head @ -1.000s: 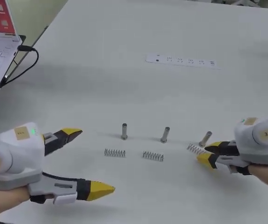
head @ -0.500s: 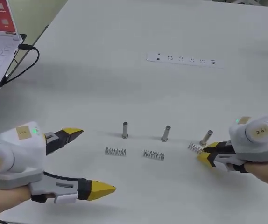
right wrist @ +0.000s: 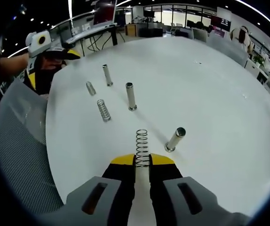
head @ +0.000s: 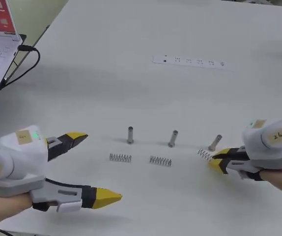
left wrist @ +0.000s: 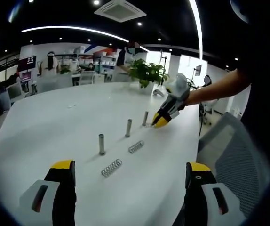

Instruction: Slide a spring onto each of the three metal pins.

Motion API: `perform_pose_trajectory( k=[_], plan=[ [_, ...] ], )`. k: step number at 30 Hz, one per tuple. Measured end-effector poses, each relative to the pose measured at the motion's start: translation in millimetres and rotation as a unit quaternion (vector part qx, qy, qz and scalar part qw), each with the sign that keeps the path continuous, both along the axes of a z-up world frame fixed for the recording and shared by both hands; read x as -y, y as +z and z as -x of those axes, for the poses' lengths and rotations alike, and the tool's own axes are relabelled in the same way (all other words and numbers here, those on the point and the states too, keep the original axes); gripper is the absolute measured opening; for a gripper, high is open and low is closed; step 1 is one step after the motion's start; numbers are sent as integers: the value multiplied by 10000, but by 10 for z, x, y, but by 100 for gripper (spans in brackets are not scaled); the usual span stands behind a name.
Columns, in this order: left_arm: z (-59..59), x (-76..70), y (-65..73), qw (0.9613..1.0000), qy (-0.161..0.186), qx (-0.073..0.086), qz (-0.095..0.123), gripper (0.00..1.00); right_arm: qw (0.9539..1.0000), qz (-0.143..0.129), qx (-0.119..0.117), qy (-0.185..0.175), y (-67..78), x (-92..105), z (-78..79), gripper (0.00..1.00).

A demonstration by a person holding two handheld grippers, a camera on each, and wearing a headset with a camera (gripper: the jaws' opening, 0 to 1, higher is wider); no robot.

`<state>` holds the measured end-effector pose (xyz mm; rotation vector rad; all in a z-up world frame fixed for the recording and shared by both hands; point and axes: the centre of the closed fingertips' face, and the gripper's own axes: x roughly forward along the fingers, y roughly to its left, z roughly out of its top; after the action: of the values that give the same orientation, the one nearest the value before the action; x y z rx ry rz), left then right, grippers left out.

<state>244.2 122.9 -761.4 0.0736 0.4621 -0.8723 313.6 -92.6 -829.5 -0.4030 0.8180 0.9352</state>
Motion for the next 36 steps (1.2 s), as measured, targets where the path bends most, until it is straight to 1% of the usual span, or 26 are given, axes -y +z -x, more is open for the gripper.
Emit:
perform_pose_trajectory(
  k=[4, 9, 10, 12, 13, 17, 19, 20, 22, 24, 29, 32, 35, 36],
  plan=[
    [8, 44, 17, 10000, -39, 20, 36, 95, 9999, -52, 71, 106, 114, -8, 59, 8],
    [18, 145, 28, 9998, -146, 33, 105, 94, 9991, -184, 151, 339, 303, -104, 188, 8],
    [18, 161, 34, 9998, -158, 37, 131, 93, 9989, -187, 172, 394, 317, -120, 200, 8],
    [13, 225, 67, 9994, -186, 13, 297, 93, 9980, -192, 221, 561, 357, -167, 246, 8],
    [3, 262, 86, 9992, -228, 30, 329, 92, 9974, -199, 250, 652, 381, -199, 273, 8],
    [-39, 379, 152, 9983, -393, 85, 414, 89, 9951, -204, 327, 914, 448, -305, 350, 8],
    [-65, 442, 193, 9975, -481, 128, 493, 87, 9941, -242, 342, 1000, 464, -336, 354, 8],
    [-73, 469, 196, 9973, -525, 126, 498, 86, 9939, -251, 345, 1015, 471, -345, 358, 8],
    [-91, 523, 201, 9968, -605, 138, 509, 83, 9927, -336, 365, 1100, 534, -409, 377, 8],
    [-99, 551, 203, 9964, -645, 131, 537, 82, 9911, -406, 409, 1203, 572, -451, 391, 8],
    [-133, 632, 200, 9951, -754, 111, 633, 76, 9880, -458, 480, 1396, 611, -506, 423, 8],
    [-126, 708, 205, 9937, -889, 111, 677, 71, 9849, -492, 513, 1578, 624, -553, 472, 8],
    [-119, 803, 190, 9922, -1072, 151, 615, 66, 9822, -491, 535, 1731, 626, -612, 514, 8],
    [-116, 849, 196, 9914, -1136, 170, 629, 64, 9814, -468, 537, 1784, 619, -637, 530, 8]
  ],
)
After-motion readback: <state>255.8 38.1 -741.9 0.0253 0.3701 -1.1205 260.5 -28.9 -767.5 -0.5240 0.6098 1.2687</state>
